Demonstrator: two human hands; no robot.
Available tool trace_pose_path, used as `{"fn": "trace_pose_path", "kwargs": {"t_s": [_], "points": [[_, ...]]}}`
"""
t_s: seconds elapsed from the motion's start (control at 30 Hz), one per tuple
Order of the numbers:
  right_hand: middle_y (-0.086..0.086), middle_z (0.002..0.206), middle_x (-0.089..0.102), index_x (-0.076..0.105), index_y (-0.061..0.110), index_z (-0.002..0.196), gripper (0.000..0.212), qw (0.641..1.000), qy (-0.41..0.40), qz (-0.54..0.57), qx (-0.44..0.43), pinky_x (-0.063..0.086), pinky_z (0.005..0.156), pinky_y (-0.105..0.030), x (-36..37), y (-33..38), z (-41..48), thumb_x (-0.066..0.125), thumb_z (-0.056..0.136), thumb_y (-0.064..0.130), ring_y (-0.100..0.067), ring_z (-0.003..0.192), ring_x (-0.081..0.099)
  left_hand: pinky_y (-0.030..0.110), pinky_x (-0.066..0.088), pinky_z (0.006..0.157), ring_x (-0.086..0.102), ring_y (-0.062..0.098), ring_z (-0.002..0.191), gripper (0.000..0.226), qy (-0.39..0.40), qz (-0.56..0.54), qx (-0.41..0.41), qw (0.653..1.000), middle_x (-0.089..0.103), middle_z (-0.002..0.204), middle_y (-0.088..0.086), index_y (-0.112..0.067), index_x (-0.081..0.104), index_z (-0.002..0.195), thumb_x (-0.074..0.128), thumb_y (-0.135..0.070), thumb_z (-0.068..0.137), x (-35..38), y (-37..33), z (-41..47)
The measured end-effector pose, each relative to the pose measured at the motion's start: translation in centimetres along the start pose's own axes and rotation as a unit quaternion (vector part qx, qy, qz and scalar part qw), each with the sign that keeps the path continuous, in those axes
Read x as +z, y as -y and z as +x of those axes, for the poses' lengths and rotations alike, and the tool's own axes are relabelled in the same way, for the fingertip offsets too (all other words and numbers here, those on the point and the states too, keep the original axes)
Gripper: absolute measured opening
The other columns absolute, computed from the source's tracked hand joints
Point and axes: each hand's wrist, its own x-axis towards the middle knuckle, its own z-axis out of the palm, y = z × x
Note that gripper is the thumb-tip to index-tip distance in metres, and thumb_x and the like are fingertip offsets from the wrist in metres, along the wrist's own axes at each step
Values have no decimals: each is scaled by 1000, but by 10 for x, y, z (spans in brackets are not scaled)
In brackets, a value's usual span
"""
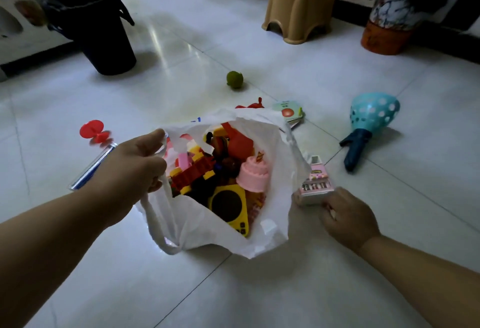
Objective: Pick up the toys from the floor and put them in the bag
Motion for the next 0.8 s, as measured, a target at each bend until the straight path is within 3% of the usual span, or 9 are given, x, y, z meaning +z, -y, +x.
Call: {"fn": "trace_pose_path", "kwargs": {"t_s": [0.03,0.1,0.17,0.23,0.33,0.47,0.6,0.8], "points": [[-11,97,61,66,13,100,32,998,29,-20,45,48,64,-32,2,-4,11,53,80,35,-31,83,62,24,42,59,45,15,67,67,-3,5,2,1000,48,129,-7,-14,40,142,39,16,82,1,0,1],[-12,128,46,47,21,131,67,986,95,-19,137,46,87,-38,9,-3,36,66,74,50,-31,113,48,27,40,61,43,15,65,68,-10,9,6,1000,50,129,-6,-15,42,141,39,16,81,0,2,3],[-12,145,27,25,27,144,97,971,134,-7,200,37,101,-43,19,2,59,70,65,61,-34,129,33,29,40,63,42,16,64,69,-18,11,-1,1000,50,130,-4,-16,42,141,41,16,80,-3,3,7],[-15,147,20,11,28,148,109,960,161,14,228,35,103,-47,28,6,76,70,64,63,-38,131,32,30,41,64,43,17,65,69,-23,12,-6,1000,49,130,-3,-16,43,140,43,16,79,-7,5,10],[-20,143,21,0,24,150,112,953,185,18,240,35,103,-44,37,8,87,71,69,55,-40,126,37,29,39,60,43,16,63,69,-34,14,-7,999,49,130,-1,-16,44,140,43,16,79,-14,7,12],[-20,139,29,7,26,148,101,963,157,23,218,39,101,-42,33,0,80,71,72,48,-38,120,44,30,39,60,36,20,59,69,-44,12,-7,999,51,127,-1,-18,46,139,42,16,79,-18,11,11],[-15,140,31,14,30,148,99,982,84,52,164,47,95,-40,-1,-8,50,75,72,43,-31,116,49,30,42,63,39,19,61,69,-34,1,-7,999,50,126,-2,-18,47,138,41,16,79,-14,12,9],[-6,145,31,11,27,149,110,987,-42,134,78,46,86,-28,-78,8,4,82,66,34,-19,123,44,31,43,67,47,16,76,69,-9,-31,-2,999,48,128,-4,-16,45,139,39,18,80,-3,11,5]]}}
